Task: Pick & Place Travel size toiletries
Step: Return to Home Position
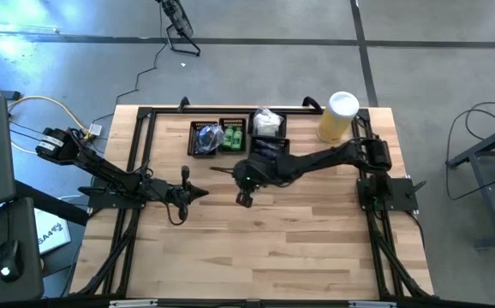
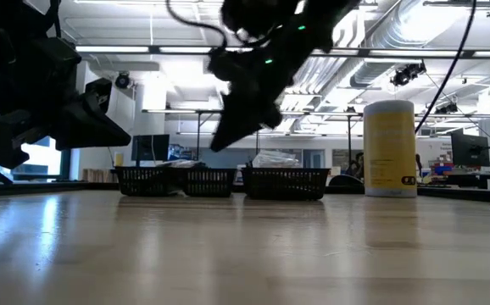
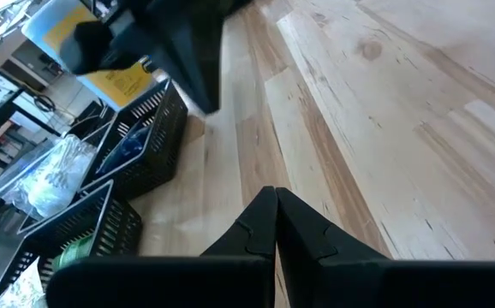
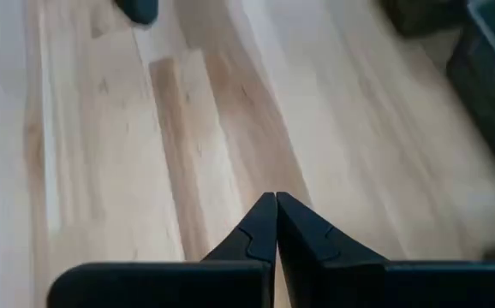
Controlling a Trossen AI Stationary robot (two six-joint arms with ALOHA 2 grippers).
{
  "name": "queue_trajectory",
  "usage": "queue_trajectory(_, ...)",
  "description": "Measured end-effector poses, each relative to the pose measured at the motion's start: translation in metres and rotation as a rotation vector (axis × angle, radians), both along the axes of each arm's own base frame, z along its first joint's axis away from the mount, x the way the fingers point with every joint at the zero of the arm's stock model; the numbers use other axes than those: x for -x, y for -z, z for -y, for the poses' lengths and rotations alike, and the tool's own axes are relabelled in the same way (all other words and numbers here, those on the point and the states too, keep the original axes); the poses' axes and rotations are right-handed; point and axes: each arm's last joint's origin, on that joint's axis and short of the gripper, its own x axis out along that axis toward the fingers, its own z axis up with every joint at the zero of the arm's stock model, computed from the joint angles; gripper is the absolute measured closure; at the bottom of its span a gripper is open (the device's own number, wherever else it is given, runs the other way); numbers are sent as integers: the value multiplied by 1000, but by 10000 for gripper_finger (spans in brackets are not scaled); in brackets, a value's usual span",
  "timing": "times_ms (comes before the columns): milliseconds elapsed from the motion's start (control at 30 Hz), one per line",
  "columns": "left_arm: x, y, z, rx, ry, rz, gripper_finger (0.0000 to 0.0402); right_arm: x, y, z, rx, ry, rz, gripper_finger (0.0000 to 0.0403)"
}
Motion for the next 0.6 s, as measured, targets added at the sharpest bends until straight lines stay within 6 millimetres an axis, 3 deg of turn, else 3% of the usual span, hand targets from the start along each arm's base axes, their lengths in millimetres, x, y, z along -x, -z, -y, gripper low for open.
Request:
queue_trajectory(200,0,0,0,2,0,2,402,28,1,-12,-28,1,103,400)
queue_trajectory(600,0,0,0,0,-7,4,402,120,-43,-14,10,34,283,400)
